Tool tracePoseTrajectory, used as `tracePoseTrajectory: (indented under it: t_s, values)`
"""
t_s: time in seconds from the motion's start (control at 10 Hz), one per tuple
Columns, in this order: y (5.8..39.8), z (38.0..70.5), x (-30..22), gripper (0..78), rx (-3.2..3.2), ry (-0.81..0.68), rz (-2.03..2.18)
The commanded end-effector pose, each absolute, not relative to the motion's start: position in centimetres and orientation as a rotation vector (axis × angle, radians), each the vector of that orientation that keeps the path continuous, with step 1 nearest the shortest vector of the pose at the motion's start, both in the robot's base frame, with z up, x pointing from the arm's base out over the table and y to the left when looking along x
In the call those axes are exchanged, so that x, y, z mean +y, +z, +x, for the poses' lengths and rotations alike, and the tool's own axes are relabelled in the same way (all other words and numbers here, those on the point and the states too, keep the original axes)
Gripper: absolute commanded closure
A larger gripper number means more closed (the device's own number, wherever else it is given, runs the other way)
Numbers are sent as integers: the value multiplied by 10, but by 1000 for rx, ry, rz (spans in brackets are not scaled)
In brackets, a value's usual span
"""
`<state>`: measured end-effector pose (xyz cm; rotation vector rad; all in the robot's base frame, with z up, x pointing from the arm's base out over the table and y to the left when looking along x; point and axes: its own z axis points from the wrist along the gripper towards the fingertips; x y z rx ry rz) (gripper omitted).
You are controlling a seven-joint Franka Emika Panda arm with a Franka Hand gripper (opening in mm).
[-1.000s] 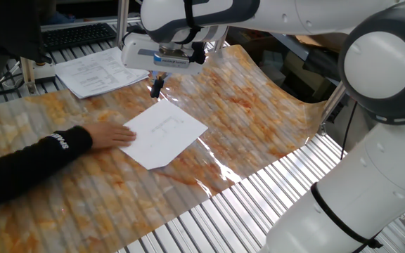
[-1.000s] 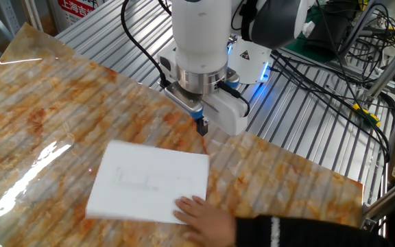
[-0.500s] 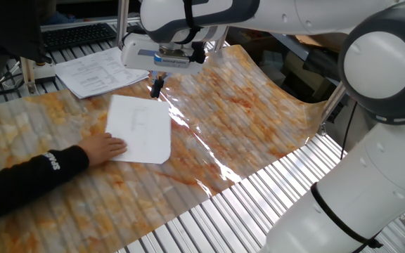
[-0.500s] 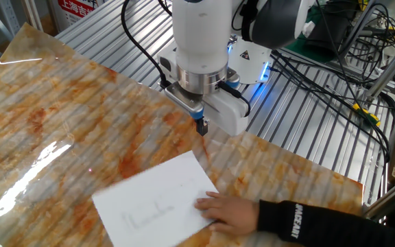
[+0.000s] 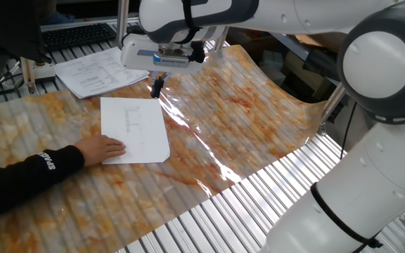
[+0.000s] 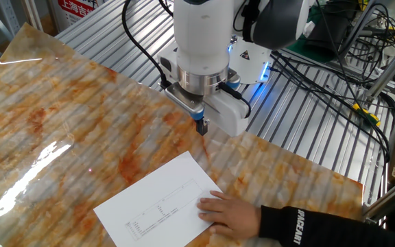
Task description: Flip over and spread out the paper that is laid flat on the table
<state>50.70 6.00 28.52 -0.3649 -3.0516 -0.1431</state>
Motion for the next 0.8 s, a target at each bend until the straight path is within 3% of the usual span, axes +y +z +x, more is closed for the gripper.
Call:
tracePoseTrajectory:
  t_s: [0.1, 0.8]
  values:
    - [286, 508, 60, 776, -3045, -141, -363]
    - [275, 504, 59, 776, -3052, -74, -354]
